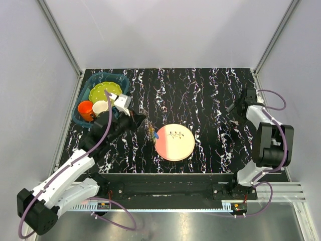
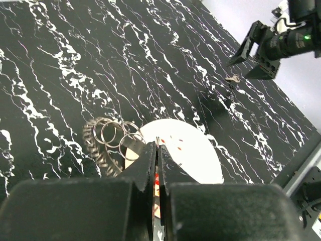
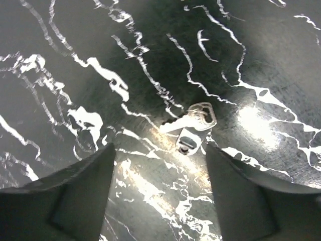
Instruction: Remove the keys from the keyring
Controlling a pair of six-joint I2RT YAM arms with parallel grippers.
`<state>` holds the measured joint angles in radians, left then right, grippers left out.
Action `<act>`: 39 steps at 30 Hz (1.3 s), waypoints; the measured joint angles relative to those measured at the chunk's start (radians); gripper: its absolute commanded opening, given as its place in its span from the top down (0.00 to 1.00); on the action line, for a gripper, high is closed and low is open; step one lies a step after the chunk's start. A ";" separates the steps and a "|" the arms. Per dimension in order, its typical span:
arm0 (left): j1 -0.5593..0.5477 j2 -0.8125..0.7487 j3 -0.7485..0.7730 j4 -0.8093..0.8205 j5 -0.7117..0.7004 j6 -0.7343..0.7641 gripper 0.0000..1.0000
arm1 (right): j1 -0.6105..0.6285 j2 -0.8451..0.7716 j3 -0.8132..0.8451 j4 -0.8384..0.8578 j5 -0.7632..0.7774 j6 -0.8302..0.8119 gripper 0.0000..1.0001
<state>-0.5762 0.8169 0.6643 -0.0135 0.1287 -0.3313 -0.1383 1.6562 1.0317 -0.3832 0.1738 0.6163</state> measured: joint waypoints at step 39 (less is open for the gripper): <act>0.169 1.049 0.588 0.531 0.280 -0.163 1.00 | 0.127 -0.458 -0.080 0.063 -0.587 0.003 0.00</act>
<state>-0.4076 1.8664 1.2522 0.5175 0.4091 -0.4942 -0.0113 1.1984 0.9520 -0.3202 -0.4133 0.6189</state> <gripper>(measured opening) 0.008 0.994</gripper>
